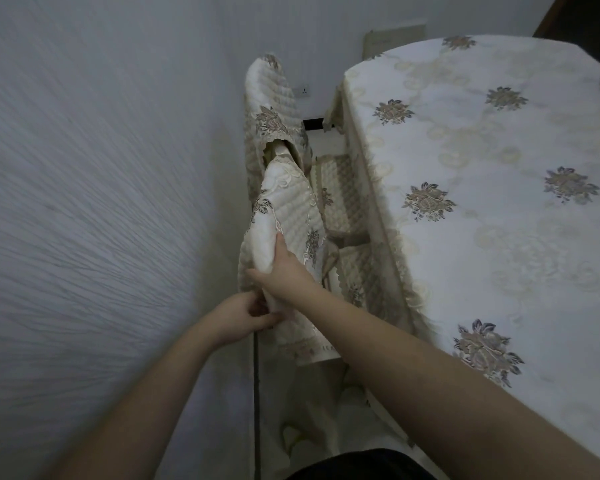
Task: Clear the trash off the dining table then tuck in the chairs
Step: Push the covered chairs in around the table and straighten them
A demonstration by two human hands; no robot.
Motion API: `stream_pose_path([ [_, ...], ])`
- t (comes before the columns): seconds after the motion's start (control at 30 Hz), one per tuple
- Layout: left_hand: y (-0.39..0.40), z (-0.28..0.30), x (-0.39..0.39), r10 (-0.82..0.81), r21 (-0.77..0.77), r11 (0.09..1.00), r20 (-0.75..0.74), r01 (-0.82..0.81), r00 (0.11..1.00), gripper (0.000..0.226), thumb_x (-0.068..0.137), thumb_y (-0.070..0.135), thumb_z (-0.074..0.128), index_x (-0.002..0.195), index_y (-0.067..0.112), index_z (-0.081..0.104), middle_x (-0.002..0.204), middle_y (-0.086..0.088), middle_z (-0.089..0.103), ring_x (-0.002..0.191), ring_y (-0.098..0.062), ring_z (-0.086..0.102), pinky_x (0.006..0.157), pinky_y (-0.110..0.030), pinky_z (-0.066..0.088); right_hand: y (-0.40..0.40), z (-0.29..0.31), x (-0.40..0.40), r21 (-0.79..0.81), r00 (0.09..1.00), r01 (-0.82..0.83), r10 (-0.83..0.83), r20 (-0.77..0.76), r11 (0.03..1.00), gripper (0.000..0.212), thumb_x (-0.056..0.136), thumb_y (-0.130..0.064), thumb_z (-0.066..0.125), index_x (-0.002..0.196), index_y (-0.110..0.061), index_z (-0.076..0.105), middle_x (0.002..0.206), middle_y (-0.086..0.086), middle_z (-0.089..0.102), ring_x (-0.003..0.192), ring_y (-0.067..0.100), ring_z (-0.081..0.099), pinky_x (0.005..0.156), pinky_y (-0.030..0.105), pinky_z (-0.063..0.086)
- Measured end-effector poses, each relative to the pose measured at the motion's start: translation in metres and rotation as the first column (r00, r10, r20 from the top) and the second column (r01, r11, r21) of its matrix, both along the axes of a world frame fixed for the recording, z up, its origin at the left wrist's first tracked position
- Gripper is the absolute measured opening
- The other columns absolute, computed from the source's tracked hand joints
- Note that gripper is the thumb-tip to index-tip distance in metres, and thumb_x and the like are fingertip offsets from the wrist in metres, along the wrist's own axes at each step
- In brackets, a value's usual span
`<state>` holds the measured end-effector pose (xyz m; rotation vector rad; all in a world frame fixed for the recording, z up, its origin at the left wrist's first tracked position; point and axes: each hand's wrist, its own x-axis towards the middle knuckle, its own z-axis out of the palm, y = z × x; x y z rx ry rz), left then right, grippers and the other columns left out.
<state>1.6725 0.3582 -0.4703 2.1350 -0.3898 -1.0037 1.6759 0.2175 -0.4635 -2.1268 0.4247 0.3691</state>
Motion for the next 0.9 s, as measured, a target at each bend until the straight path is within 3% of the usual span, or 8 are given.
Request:
stream_pose_path([
  [0.1,0.015,0.007,0.016,0.069,-0.029,0.997,-0.103,-0.072,0.992,0.010,0.093,0.016,0.062,0.100,0.021,0.065,0.095,0.003,0.073,0.090,-0.012,0.069,0.085,-0.034,0.051,-0.002,-0.008,-0.028,0.022,0.999,-0.030,0.029,0.014,0.999,0.101,0.083,-0.055,0.061,0.153,-0.016,0.000,0.152,0.017,0.029,0.137,0.032,0.033,0.109,0.041,0.031],
  [0.2,0.008,0.013,0.033,0.339,-0.086,0.935,-0.054,-0.343,0.939,0.018,0.100,0.021,0.048,0.106,0.010,0.062,0.104,-0.011,0.070,0.092,-0.024,0.067,0.074,-0.028,0.051,0.002,-0.019,-0.059,0.005,0.997,-0.050,0.050,0.056,0.999,0.097,0.087,-0.051,0.059,0.153,-0.014,-0.001,0.157,0.014,0.020,0.142,0.029,0.023,0.115,0.038,0.023],
  [0.3,-0.011,0.012,0.053,0.499,-0.165,0.858,0.040,-0.487,0.866,0.028,0.099,0.036,0.049,0.117,0.015,0.053,0.116,-0.009,0.063,0.090,-0.015,0.062,0.078,-0.028,0.050,0.011,-0.027,-0.078,-0.035,0.998,-0.032,0.033,0.045,0.999,0.100,0.086,-0.051,0.060,0.153,-0.016,-0.005,0.157,0.014,0.015,0.142,0.031,0.021,0.114,0.044,0.023],
  [0.37,-0.025,0.010,0.062,0.500,-0.160,0.858,0.043,-0.488,0.865,0.062,0.082,0.063,0.056,0.130,0.025,0.047,0.124,-0.004,0.062,0.105,-0.017,0.062,0.095,-0.039,0.049,0.016,-0.031,-0.083,-0.054,0.999,-0.012,0.014,0.034,0.998,0.103,0.082,-0.048,0.063,0.152,-0.018,-0.007,0.156,0.015,0.016,0.140,0.032,0.024,0.113,0.046,0.027],
  [0.43,-0.040,0.005,0.063,0.498,-0.169,0.857,0.030,-0.486,0.867,0.082,0.070,0.067,0.062,0.138,0.026,0.042,0.128,0.001,0.059,0.113,-0.017,0.059,0.102,-0.043,0.046,0.016,-0.032,-0.086,-0.062,0.999,-0.013,0.015,0.032,0.998,0.104,0.080,-0.040,0.064,0.152,-0.017,-0.006,0.157,0.013,0.017,0.140,0.030,0.026,0.112,0.044,0.029],
  [0.6,-0.066,0.000,0.052,0.492,-0.155,0.870,0.204,-0.468,0.847,0.078,0.081,0.025,0.074,0.145,0.016,0.031,0.138,-0.006,0.049,0.124,-0.023,0.049,0.103,-0.037,0.041,0.002,-0.028,-0.087,-0.055,0.999,-0.044,0.044,-0.014,0.998,0.091,0.082,-0.025,0.062,0.153,-0.018,0.006,0.146,0.011,0.041,0.120,0.029,0.051,0.099,0.036,0.044],
  [0.7,-0.063,-0.001,0.053,0.480,-0.132,0.877,0.229,-0.462,0.847,0.076,0.081,0.022,0.073,0.145,0.018,0.032,0.137,-0.006,0.051,0.122,-0.023,0.051,0.102,-0.040,0.044,0.001,-0.026,-0.088,-0.035,0.999,-0.040,0.040,-0.013,0.999,0.084,0.084,-0.024,0.060,0.151,-0.022,0.009,0.129,0.013,0.055,0.106,0.030,0.059,0.089,0.039,0.051],
  [0.9,-0.063,-0.002,0.051,0.501,-0.163,0.865,0.221,-0.475,0.836,0.070,0.080,0.019,0.072,0.142,0.018,0.038,0.132,-0.004,0.055,0.118,-0.020,0.054,0.101,-0.038,0.045,0.000,-0.022,-0.089,-0.109,0.997,-0.079,0.077,-0.017,0.991,0.093,0.082,-0.025,0.061,0.154,-0.015,0.002,0.140,0.014,0.046,0.116,0.036,0.053,0.090,0.037,0.044],
])
